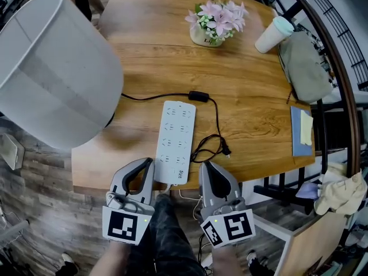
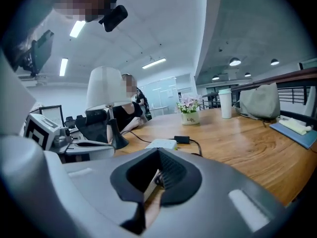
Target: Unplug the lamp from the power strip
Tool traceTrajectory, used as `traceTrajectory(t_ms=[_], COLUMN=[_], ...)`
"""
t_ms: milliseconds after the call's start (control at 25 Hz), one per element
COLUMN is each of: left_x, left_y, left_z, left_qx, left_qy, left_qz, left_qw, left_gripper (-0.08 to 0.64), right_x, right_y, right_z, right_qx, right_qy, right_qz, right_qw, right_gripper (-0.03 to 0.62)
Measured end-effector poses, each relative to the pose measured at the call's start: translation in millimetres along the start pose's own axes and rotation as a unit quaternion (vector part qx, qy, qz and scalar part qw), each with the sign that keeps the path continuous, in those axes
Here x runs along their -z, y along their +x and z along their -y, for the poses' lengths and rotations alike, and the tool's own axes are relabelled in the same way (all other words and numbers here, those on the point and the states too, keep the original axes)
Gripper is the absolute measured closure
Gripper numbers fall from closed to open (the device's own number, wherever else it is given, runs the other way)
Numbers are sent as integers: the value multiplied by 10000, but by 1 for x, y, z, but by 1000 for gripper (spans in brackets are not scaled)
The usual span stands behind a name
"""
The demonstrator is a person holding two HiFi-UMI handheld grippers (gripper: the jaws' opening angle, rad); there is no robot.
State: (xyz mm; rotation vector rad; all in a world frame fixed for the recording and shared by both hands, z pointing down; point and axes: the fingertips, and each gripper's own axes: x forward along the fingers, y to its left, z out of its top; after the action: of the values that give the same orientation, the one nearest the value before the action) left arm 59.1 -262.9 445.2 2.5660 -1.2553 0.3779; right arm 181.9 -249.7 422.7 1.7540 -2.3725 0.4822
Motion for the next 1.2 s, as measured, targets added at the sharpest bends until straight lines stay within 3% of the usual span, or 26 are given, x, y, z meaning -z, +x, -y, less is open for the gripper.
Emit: traceTrajectory(t_ms=[680, 1200], left_x=[-78, -116], left_y=[-52, -106], left_z=[8, 6], left_qx=[12, 58], left_qy=[-193, -174], left_qz=[1071, 1308], left_qw=[9941, 9912], left_gripper=[565, 565], right_x=[-62, -102], right_y=[-43, -89], right_z=[-41, -73], right_qx=[-222, -213], right_qy=[-257, -308], right_qz=[694, 989], right_qw=[9970, 9944], right_gripper=[584, 584])
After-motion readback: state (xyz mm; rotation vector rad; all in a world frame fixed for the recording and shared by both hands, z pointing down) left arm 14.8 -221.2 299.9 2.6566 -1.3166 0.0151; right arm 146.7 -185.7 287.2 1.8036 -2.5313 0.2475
